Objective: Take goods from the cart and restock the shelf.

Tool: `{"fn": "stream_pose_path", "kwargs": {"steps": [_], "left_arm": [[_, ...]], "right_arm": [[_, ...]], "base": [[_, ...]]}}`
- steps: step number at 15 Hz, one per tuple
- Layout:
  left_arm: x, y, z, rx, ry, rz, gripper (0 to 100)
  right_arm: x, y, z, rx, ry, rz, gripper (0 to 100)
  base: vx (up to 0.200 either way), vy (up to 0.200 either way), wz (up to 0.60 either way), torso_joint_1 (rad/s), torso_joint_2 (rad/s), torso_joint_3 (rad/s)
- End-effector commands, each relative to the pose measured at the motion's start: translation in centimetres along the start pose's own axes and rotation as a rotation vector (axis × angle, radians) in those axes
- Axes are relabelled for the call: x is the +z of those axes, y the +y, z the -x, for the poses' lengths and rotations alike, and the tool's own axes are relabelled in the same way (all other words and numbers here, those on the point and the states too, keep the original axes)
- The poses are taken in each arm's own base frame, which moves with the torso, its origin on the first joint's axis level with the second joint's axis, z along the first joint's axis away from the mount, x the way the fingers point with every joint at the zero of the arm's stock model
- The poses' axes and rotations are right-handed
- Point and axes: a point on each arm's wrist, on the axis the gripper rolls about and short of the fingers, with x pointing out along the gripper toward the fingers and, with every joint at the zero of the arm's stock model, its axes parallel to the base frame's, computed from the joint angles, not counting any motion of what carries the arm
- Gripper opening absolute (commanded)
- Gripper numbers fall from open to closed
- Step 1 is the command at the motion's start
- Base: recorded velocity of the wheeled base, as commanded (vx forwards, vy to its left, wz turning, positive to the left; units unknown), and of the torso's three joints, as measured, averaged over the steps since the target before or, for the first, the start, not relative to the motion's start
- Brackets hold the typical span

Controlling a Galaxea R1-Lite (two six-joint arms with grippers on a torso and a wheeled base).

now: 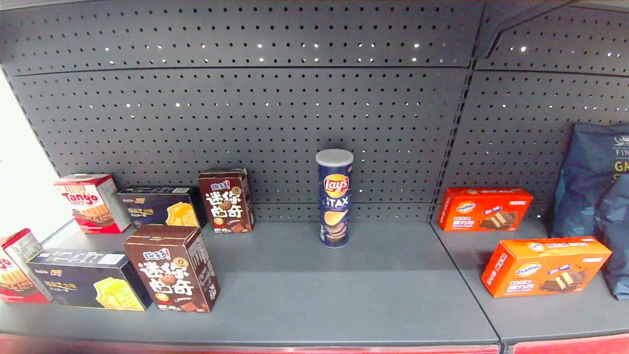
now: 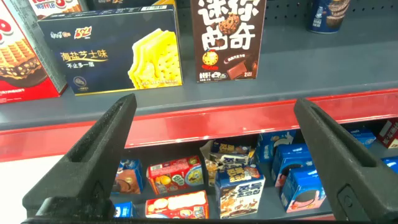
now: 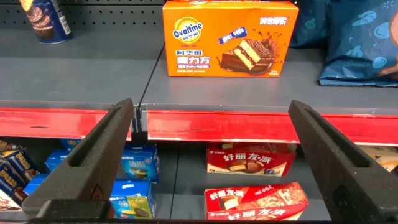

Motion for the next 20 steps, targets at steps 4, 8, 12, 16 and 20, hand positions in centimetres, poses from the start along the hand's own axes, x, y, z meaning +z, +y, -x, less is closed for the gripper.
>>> {"fn": "stream_pose_path", "kwargs": {"steps": [4,8,12,16,20], "left_arm": [[0.0,0.0,0.0,-0.001,0.0,0.0,100],[0.0,0.0,0.0,-0.001,0.0,0.0,100],[0.0,0.0,0.0,-0.001,0.0,-0.002,100],[0.0,0.0,0.0,-0.001,0.0,-0.002,100],[0.0,0.0,0.0,-0.001,0.0,-0.003,100]], "right_arm": [[0.0,0.0,-0.01,0.001,0.002,0.003,100],[0.0,0.0,-0.01,0.002,0.002,0.003,100],[0.0,0.0,-0.01,0.002,0.002,0.003,100],[0.0,0.0,-0.01,0.002,0.002,0.003,100],[0.0,0.0,-0.01,0.002,0.002,0.003,100]], "base": [[0.0,0.0,0.0,0.0,0.0,0.0],[0.0,0.0,0.0,0.0,0.0,0.0],[0.0,0.0,0.0,0.0,0.0,0.0],[0.0,0.0,0.0,0.0,0.0,0.0],[0.0,0.0,0.3,0.001,0.0,0.001]]}}
